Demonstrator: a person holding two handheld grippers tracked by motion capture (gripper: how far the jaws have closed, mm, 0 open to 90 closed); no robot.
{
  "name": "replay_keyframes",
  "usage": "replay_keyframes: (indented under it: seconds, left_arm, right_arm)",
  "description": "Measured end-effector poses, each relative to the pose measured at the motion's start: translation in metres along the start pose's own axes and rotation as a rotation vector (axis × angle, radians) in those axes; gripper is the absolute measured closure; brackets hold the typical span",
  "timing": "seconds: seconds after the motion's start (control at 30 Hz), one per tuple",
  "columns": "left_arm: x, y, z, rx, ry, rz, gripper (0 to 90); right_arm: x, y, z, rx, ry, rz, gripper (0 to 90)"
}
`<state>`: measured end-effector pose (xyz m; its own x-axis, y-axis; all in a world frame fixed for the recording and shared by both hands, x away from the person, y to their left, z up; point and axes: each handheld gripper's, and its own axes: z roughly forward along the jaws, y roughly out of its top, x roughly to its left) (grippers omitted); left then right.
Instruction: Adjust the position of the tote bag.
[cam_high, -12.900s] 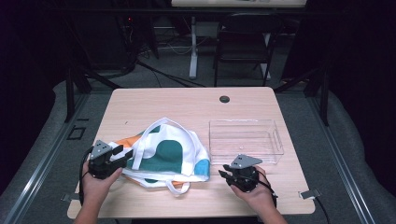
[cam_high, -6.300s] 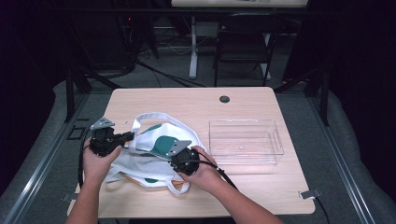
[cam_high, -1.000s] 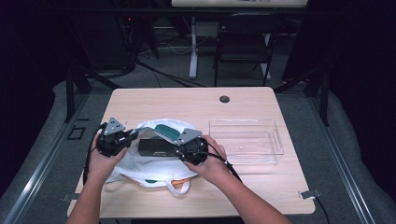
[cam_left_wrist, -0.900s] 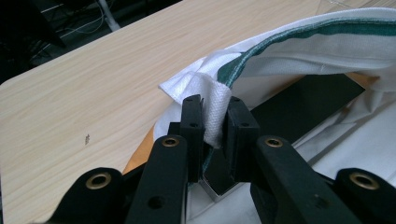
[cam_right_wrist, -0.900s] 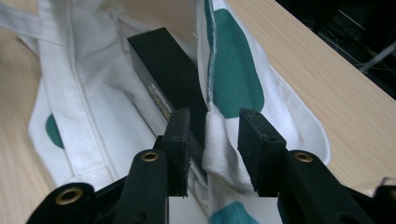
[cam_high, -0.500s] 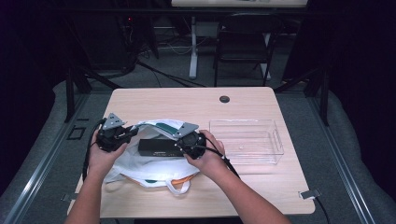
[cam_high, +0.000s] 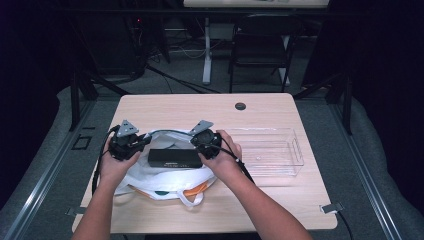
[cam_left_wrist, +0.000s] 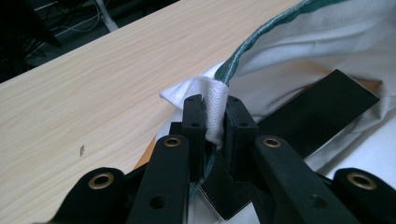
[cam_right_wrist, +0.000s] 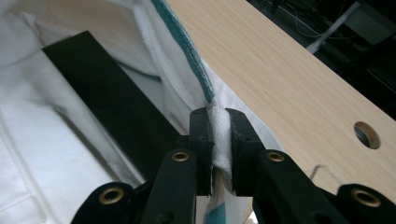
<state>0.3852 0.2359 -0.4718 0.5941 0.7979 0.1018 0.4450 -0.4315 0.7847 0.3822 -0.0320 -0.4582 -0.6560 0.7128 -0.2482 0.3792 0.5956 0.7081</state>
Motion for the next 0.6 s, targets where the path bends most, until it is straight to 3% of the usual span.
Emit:
replay_keyframes:
  seconds: [0.27,0.6]
  left_arm:
    - [0.0,-0.001,0.007,0.016,0.003,0.002,80.9]
    - [0.002,-0.001,0.015,0.038,-0.01,0.0,80.9]
  right_arm:
    - [-0.004,0.003,0.009,0.024,-0.047,-0.035,82.0]
    - [-0.01,0.002,0.02,0.044,-0.04,-0.018,82.0]
